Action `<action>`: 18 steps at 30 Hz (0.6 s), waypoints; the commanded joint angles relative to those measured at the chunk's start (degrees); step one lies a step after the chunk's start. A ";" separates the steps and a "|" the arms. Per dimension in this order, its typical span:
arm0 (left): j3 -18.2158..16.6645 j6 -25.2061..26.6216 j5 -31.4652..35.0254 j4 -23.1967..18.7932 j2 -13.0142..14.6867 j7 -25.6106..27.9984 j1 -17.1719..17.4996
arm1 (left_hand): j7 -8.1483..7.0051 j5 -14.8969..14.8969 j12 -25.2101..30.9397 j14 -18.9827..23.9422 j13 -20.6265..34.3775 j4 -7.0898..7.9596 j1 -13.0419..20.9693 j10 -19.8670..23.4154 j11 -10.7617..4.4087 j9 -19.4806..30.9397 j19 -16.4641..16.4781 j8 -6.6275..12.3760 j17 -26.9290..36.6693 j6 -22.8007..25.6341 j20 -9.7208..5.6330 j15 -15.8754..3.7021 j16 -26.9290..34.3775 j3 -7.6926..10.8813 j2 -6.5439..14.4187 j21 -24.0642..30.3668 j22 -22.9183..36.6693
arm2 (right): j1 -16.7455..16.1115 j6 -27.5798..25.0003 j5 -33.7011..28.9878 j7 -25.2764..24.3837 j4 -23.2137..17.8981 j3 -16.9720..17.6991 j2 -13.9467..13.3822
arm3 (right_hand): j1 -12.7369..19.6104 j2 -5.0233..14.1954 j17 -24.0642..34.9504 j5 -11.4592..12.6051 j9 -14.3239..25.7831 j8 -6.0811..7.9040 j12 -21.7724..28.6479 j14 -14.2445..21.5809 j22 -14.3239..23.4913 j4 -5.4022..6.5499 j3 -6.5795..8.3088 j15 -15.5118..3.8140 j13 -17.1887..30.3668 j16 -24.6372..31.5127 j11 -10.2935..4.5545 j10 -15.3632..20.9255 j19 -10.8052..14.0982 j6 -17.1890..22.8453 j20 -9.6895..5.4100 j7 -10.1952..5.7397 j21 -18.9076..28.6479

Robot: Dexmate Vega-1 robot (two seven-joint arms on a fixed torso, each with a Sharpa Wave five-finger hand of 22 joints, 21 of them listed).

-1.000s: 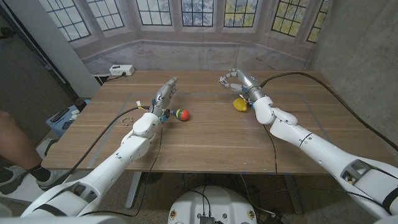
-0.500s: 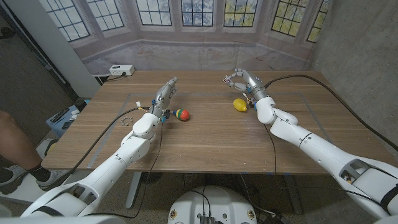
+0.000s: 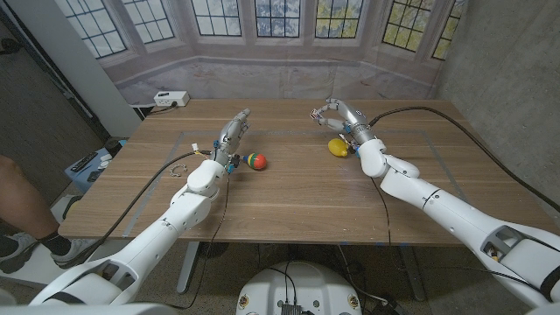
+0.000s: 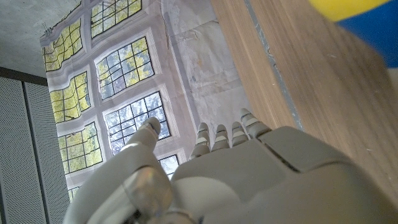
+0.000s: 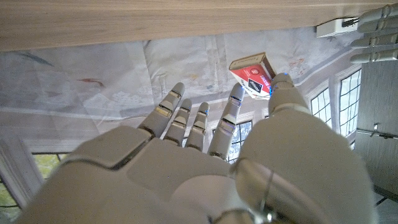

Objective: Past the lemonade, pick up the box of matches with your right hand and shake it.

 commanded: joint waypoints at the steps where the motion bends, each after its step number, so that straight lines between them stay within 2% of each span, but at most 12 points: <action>1: 0.07 0.34 0.23 -0.69 0.14 0.47 0.36 | -0.13 0.36 0.04 0.49 0.28 -0.02 0.61 0.21 0.13 0.08 0.20 0.17 0.22 0.52 0.20 0.21 0.12 0.17 0.00 0.00 0.31 | -0.63 1.34 -4.13 0.48 -2.87 -1.86 -1.07 | 0.18 0.41 0.05 -0.10 0.09 -0.13 0.06 0.47 0.34 -0.14 -0.28 -2.07 0.20 0.17 0.16 0.51 -0.15 0.31 0.04 0.29 0.05; 18: -0.08 -0.05 0.41 -0.83 0.04 1.00 0.78 | -0.21 0.36 -0.01 0.53 0.29 -0.03 0.66 0.30 0.20 0.09 0.24 0.13 0.22 0.67 0.25 0.15 0.11 0.13 -0.02 -0.04 0.32 | -1.71 5.83 -8.05 3.49 -6.36 -2.51 -3.05 | 0.15 0.57 0.04 -0.36 0.10 -0.29 0.04 0.69 0.35 -0.13 -0.38 -2.19 0.21 0.20 0.10 0.63 -0.24 0.39 0.05 0.24 0.06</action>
